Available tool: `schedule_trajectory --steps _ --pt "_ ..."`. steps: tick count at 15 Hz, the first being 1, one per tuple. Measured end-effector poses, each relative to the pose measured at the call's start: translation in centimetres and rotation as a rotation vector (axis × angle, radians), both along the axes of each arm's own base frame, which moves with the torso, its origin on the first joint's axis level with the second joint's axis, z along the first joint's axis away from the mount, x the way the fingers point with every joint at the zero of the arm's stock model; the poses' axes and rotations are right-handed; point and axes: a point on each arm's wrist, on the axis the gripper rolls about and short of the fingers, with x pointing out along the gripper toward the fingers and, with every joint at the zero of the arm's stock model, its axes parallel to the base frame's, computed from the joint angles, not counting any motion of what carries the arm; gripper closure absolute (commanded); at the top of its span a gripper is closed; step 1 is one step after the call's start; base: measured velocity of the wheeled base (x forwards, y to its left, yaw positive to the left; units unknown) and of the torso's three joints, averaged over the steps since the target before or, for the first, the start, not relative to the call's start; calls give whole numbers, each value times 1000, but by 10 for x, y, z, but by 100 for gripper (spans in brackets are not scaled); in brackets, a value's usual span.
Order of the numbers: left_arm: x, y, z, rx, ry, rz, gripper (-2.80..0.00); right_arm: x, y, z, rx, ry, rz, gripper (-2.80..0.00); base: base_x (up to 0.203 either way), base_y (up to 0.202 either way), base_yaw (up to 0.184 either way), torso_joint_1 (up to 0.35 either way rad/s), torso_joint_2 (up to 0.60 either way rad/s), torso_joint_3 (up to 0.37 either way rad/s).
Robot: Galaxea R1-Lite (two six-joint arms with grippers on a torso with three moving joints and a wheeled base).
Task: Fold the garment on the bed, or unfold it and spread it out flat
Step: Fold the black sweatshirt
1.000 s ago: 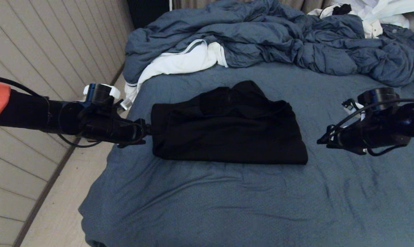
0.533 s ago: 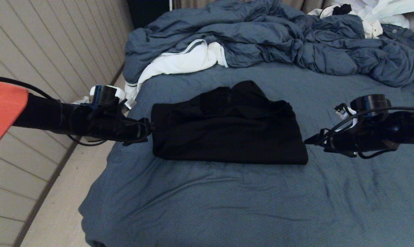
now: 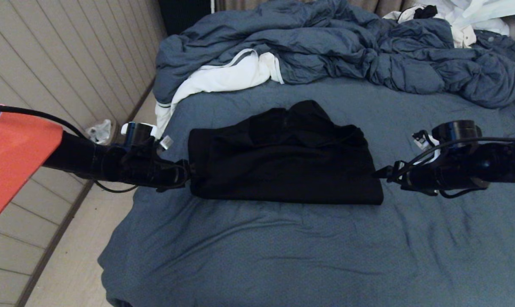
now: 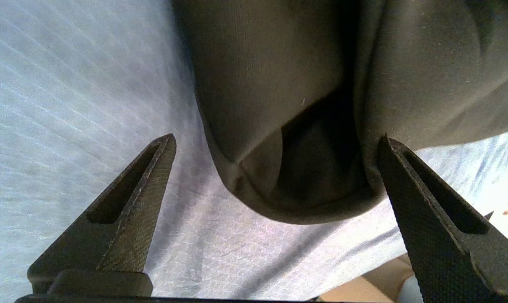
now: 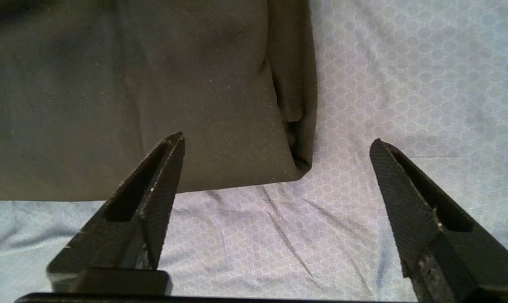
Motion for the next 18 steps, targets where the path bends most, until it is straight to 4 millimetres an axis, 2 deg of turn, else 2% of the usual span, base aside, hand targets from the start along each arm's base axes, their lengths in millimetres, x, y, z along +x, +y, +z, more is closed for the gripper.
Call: schedule_trajectory --steps 2,4,8,11,13,15,18 --pt "-4 2 -4 -3 -14 2 -280 1 0 -2 2 5 1 -280 0 0 0 0 0 0" --pt "-12 4 2 -6 -41 4 -280 1 0 -4 4 11 1 -280 0 0 0 0 0 0" --pt "-33 3 46 -35 -134 -9 -280 2 -1 -5 6 15 -3 -280 0 0 0 0 0 0" --pt "-54 -32 67 -44 -158 -111 -280 1 -1 -5 6 16 -2 -280 0 0 0 0 0 0" --pt "-61 -60 70 -42 -152 -183 -280 0 -1 -6 8 19 -2 -280 0 0 0 0 0 0" --pt "-59 -87 66 -41 -149 -242 -280 0 0 -6 10 18 3 -280 0 0 0 0 0 0" --pt "-47 -113 43 -22 -122 -288 -280 0 -2 -6 9 16 -1 -280 0 0 0 0 0 0"
